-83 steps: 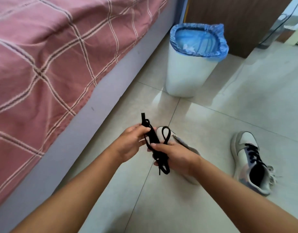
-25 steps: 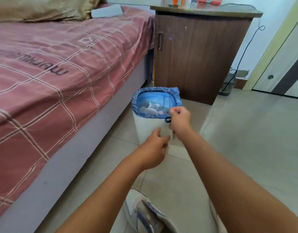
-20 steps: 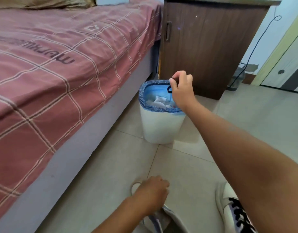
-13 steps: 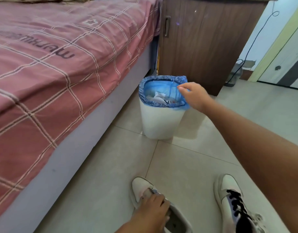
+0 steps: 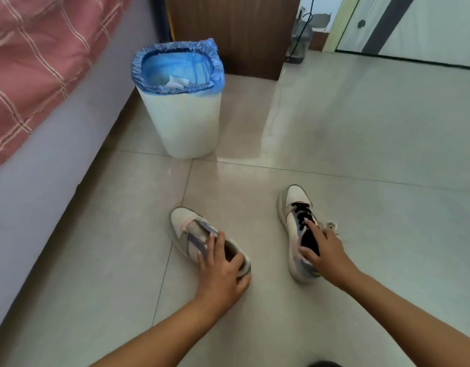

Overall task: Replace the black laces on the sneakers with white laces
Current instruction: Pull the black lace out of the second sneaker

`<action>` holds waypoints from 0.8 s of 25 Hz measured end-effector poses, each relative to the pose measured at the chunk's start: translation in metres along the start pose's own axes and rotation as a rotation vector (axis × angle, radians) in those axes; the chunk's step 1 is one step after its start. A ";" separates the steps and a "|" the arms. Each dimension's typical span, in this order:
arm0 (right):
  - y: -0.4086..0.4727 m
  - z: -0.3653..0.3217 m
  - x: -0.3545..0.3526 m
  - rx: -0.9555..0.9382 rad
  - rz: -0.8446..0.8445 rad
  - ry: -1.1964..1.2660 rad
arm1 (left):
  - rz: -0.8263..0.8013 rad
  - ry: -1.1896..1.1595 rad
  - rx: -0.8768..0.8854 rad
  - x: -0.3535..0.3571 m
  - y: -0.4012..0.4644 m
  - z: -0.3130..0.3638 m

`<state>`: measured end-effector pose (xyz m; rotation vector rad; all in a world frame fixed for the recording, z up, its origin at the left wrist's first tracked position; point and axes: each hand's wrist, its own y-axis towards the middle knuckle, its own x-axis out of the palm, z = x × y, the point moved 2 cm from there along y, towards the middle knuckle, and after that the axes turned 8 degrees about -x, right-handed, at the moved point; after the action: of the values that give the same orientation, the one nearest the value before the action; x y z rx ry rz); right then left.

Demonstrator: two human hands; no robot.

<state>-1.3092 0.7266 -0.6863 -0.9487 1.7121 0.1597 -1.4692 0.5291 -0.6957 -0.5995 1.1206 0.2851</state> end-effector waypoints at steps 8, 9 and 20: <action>-0.014 -0.053 0.033 -0.169 0.104 0.428 | 0.140 0.090 0.240 -0.039 0.012 -0.030; -0.017 -0.058 0.038 -0.160 0.087 0.470 | 0.189 0.090 0.252 -0.042 0.013 -0.025; 0.012 -0.081 0.038 -0.456 0.239 -0.014 | 0.120 -0.376 0.066 -0.014 0.060 0.029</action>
<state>-1.3804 0.6711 -0.6924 -1.0609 1.8090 0.7372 -1.4832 0.5960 -0.6930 -0.3989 0.7996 0.4432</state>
